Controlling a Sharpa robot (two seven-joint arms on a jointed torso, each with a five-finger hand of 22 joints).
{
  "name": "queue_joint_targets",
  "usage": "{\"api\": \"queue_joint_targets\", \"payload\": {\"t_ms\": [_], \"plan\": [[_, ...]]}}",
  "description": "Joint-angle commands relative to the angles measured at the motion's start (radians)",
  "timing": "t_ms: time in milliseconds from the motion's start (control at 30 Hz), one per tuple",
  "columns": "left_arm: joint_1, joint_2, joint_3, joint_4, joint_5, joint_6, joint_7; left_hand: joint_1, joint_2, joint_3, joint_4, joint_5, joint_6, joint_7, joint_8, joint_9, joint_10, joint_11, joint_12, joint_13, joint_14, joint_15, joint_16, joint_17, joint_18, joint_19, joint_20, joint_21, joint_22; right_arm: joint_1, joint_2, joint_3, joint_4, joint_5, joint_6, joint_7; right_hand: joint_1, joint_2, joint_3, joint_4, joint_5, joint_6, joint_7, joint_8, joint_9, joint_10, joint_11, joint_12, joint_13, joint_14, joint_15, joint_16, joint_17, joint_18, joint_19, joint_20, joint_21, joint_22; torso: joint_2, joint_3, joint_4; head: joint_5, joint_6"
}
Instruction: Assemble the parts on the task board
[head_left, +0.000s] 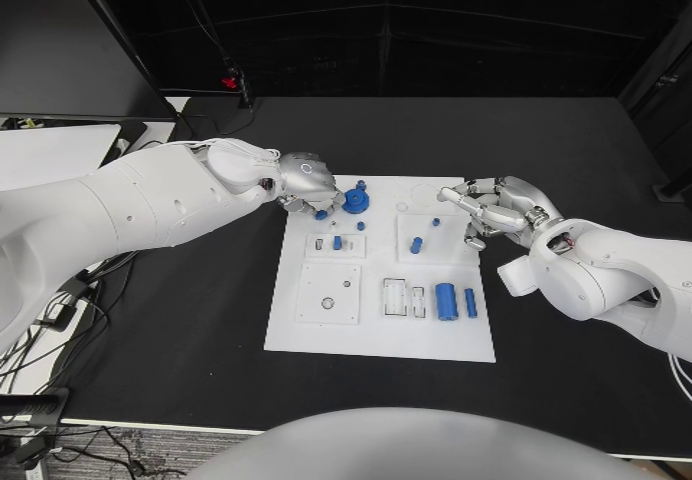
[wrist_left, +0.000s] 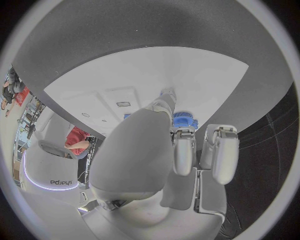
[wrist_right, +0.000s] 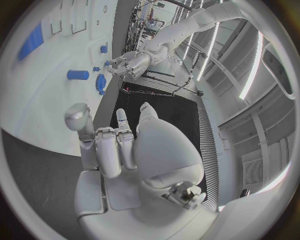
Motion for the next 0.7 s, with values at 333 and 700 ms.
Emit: {"api": "queue_joint_targets", "payload": {"t_ms": [333,700], "plan": [[-0.007,-0.002,-0.005,-0.006,-0.015,0.035,-0.007,-0.012,0.0,0.002,0.005,-0.01,-0.038,0.001,0.072,0.049,0.104,0.006,0.001,0.263,0.105,0.008,0.001,0.263,-0.007,0.104,0.008,0.003,0.263,0.001,0.0,0.0,0.002,-0.002,0.009,0.003,0.007,0.001,-0.006,0.001,0.007,-0.009,0.0,0.006,-0.001,0.11,0.001,-0.004,0.131,0.057,0.0,-0.001,0.18,0.006,-0.007,0.0,-0.007,-0.001,0.0,0.0002,0.0003,0.0,-0.001],[-0.008,-0.004,-0.005,-0.006,-0.015,0.034,-0.007,-0.017,0.001,0.001,0.006,-0.012,-0.055,0.001,0.114,0.081,0.104,0.006,0.001,0.263,0.105,0.008,0.001,0.263,-0.007,0.104,0.008,0.003,0.263,0.001,-0.001,0.0,0.002,-0.003,0.009,0.002,0.007,0.001,-0.006,0.001,0.007,-0.009,0.0,0.006,-0.001,0.11,0.001,-0.004,0.131,0.057,0.0,-0.001,0.18,0.006,-0.007,0.0,-0.007,-0.001,0.0,-0.0001,0.0002,0.001,-0.004]]}}
